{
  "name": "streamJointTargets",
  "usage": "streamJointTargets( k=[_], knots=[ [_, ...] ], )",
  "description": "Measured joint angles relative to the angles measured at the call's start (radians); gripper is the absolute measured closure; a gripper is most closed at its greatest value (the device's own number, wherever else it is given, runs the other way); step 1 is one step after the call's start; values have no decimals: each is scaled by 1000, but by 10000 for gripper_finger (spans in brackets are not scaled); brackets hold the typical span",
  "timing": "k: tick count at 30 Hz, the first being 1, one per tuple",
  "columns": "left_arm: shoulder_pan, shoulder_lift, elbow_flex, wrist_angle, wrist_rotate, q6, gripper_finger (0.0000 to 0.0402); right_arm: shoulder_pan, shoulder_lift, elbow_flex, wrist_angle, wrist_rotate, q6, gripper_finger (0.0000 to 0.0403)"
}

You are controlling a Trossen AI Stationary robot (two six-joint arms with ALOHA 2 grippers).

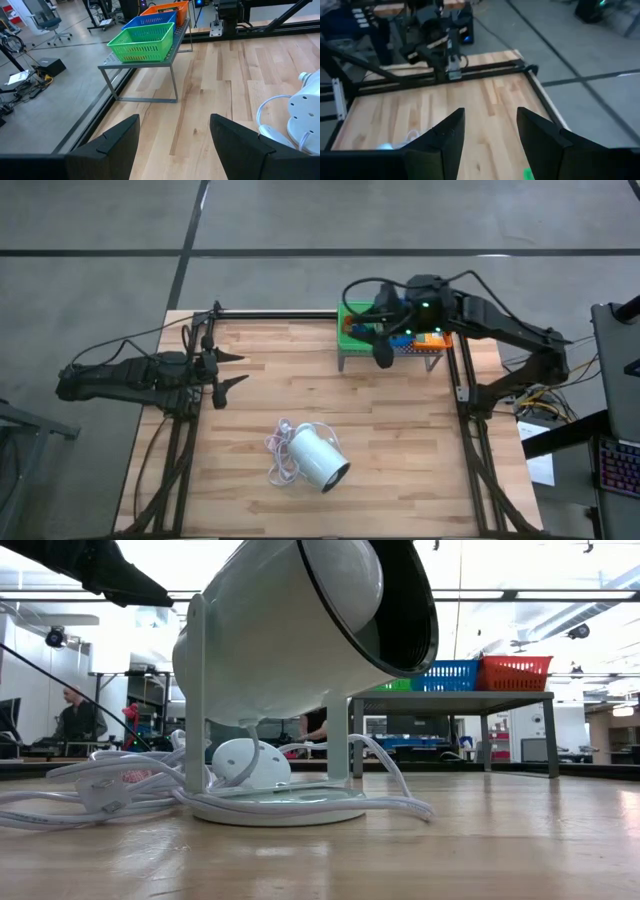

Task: Pick & Place Office Desk Supplies
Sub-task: Return to Home Position

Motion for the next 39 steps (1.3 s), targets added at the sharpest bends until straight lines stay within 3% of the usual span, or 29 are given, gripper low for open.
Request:
streamJointTargets(
  k=[12,22,32,39],
  knots=[
    [0,0,0,0,0,0,158,100,-149,-113,-7,137,37,223],
    [0,0,0,0,0,0,158,273,-338,-376,200,437,-6,223],
    [0,0,0,0,0,0,158,399,-720,-685,223,422,39,223],
    [0,0,0,0,0,0,158,407,-1033,-937,287,239,26,223]
  ],
)
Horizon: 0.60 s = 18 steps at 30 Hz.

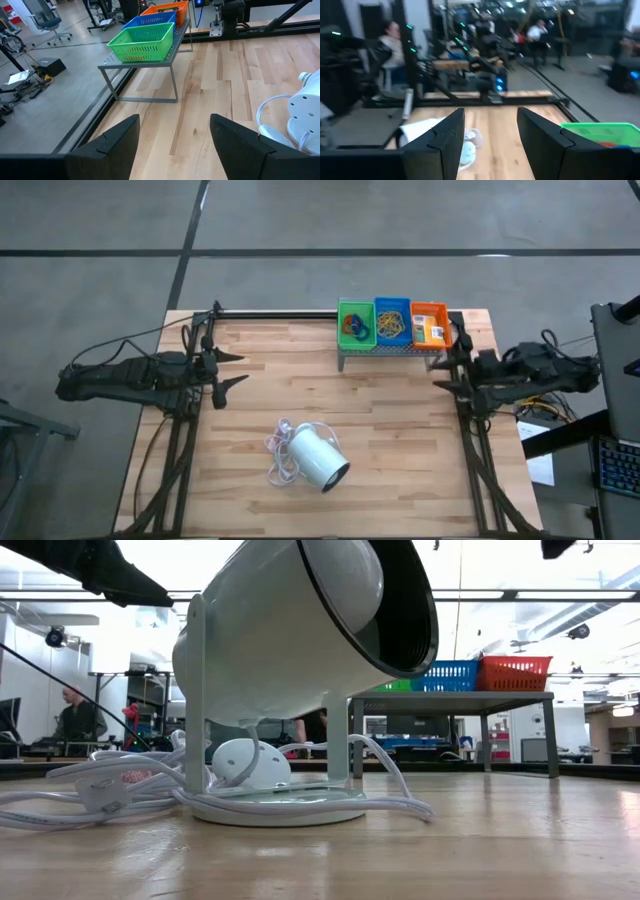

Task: Pick & Place Office Desk Supplies
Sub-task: Return to Home Position

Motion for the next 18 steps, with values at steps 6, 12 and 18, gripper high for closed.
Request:
streamJointTargets(
  k=[6,12,18],
  knots=[
    [0,0,0,0,0,0,158,0,-247,-211,79,-46,53,223],
    [0,0,0,0,0,0,158,0,-354,-369,170,-33,124,223],
    [1,0,0,-9,0,0,158,0,-352,-475,297,9,177,223]
  ],
)
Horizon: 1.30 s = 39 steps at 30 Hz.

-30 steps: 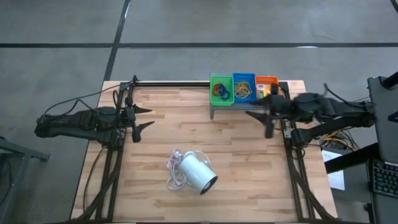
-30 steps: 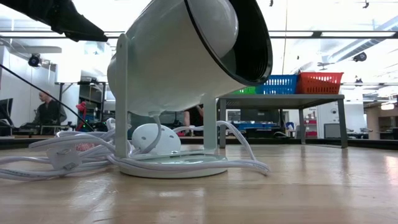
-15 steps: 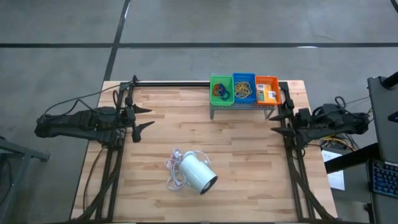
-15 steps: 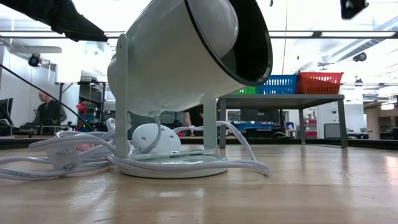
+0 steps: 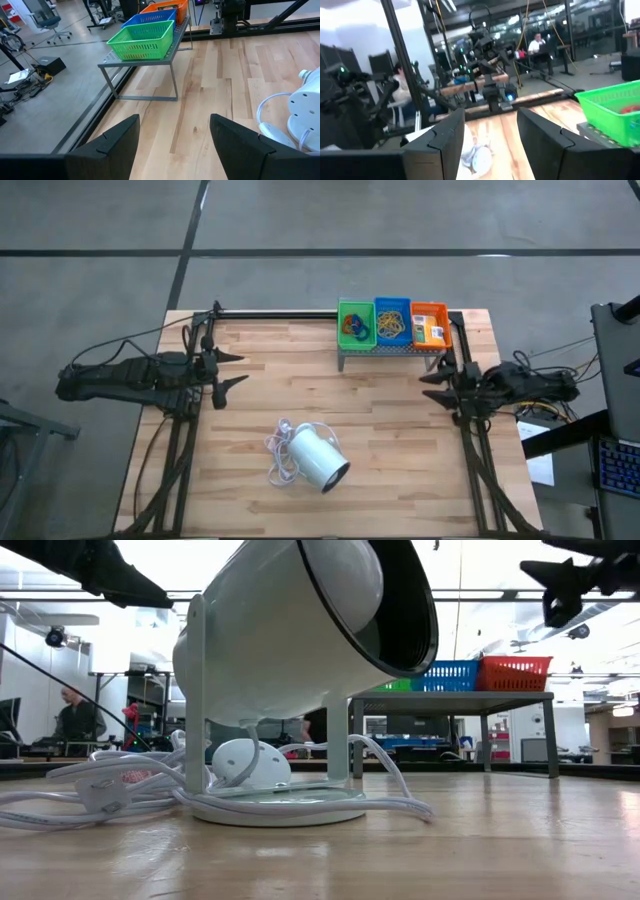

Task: Pick & Place Office Desk Supplies
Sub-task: Return to Home Position

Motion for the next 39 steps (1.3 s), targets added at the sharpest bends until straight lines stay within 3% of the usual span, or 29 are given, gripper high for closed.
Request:
streamJointTargets(
  k=[6,10,15,19,29,34,39],
  knots=[
    [0,0,0,0,0,0,158,0,-4,-133,325,-3,-61,223],
    [0,0,0,0,0,0,158,0,-3,-220,369,0,-41,223],
    [0,0,0,0,0,0,158,0,-3,-225,232,13,94,223],
    [0,0,0,0,0,0,158,0,-3,-224,229,44,125,223],
    [0,-2,0,-4,0,4,158,0,-3,-225,225,361,117,223],
    [0,-3,0,-83,6,69,156,0,-2,-225,221,370,114,223],
    [0,-5,0,-95,80,68,150,0,-3,-225,221,371,117,223]
  ],
)
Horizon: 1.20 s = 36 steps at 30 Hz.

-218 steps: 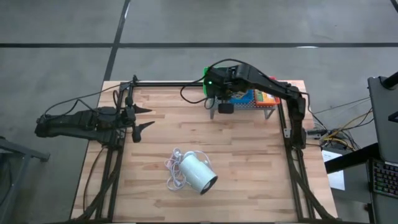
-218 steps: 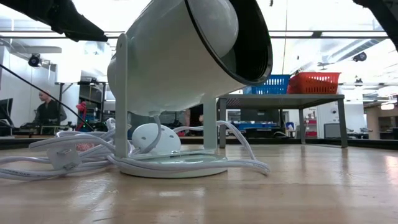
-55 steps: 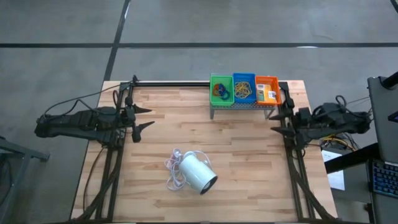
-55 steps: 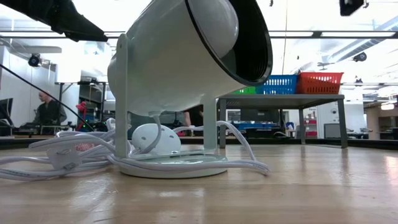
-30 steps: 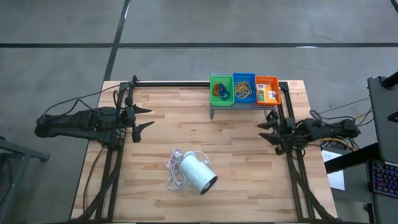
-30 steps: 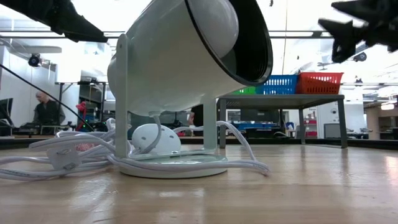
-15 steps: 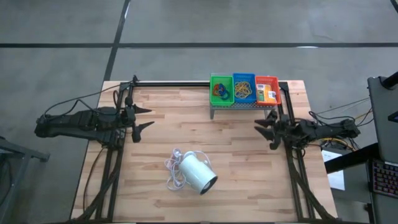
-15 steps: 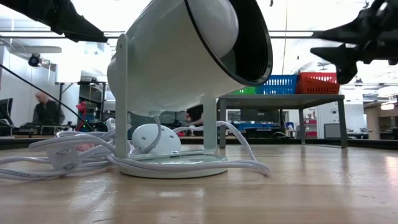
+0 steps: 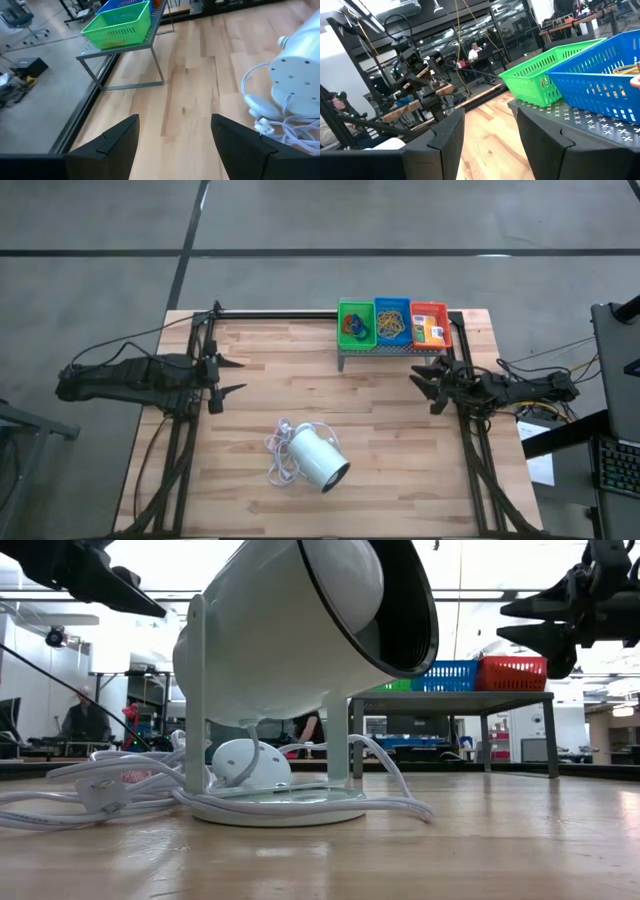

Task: Pick & Place Office Desk Supplies
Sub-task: Return to Home Position

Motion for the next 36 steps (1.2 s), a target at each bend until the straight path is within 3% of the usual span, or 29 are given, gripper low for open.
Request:
streamJointTargets(
  k=[5,14,25,36],
  knots=[
    [0,-49,0,-8,36,-16,149,0,1,0,-3,1,0,223],
    [0,-267,0,-46,64,-19,149,0,1,0,-14,2,8,223],
    [0,-442,0,-48,90,-14,148,0,8,0,-41,3,27,223],
    [-1,-445,20,-74,155,-5,148,0,13,0,-46,5,27,223]
  ],
)
